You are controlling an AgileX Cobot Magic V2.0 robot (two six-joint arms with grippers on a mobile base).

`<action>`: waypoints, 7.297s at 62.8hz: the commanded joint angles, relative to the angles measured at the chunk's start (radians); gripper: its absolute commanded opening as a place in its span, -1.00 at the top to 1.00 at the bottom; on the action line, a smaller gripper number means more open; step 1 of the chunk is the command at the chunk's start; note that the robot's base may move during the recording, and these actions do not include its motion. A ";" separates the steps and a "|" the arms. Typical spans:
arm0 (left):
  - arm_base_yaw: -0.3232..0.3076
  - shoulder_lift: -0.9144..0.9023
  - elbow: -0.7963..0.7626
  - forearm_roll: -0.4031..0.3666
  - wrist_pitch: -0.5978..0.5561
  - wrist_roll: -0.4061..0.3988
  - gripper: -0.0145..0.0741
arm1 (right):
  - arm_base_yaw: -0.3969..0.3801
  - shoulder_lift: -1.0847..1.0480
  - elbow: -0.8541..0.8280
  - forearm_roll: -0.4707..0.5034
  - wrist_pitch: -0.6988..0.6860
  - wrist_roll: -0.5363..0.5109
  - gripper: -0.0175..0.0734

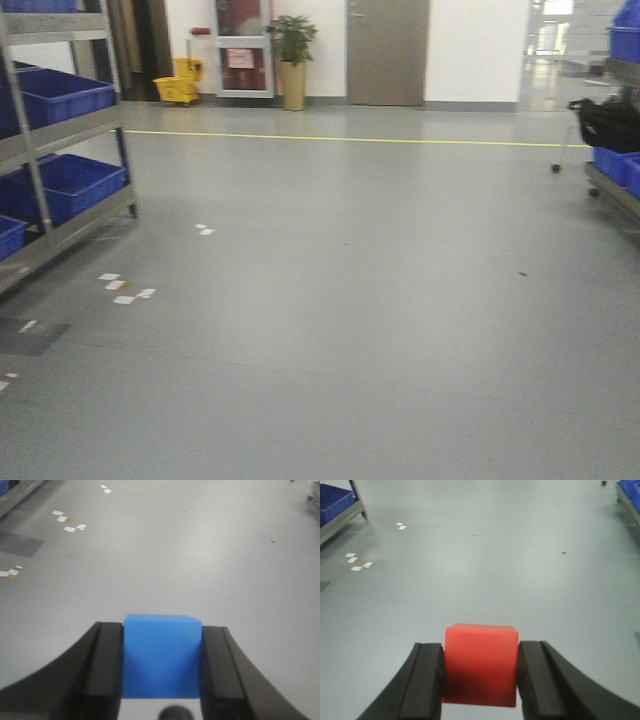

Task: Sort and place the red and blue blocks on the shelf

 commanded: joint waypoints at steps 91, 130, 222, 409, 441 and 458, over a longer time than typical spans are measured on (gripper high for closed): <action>0.000 0.005 -0.029 0.004 -0.080 -0.006 0.39 | -0.007 0.001 -0.028 -0.007 -0.088 -0.001 0.49; 0.000 0.005 -0.029 0.004 -0.080 -0.006 0.39 | -0.007 0.001 -0.028 -0.007 -0.088 -0.001 0.49; 0.000 0.005 -0.029 0.004 -0.080 -0.006 0.39 | -0.007 0.001 -0.028 -0.007 -0.088 -0.001 0.49; -0.004 0.005 -0.029 0.004 -0.080 -0.006 0.39 | -0.007 0.001 -0.028 -0.007 -0.088 -0.001 0.49; -0.004 0.005 -0.029 0.004 -0.080 -0.006 0.39 | -0.007 0.001 -0.028 -0.007 -0.088 -0.001 0.49; -0.004 0.005 -0.029 0.004 -0.080 -0.006 0.39 | -0.007 0.001 -0.028 -0.007 -0.088 -0.001 0.49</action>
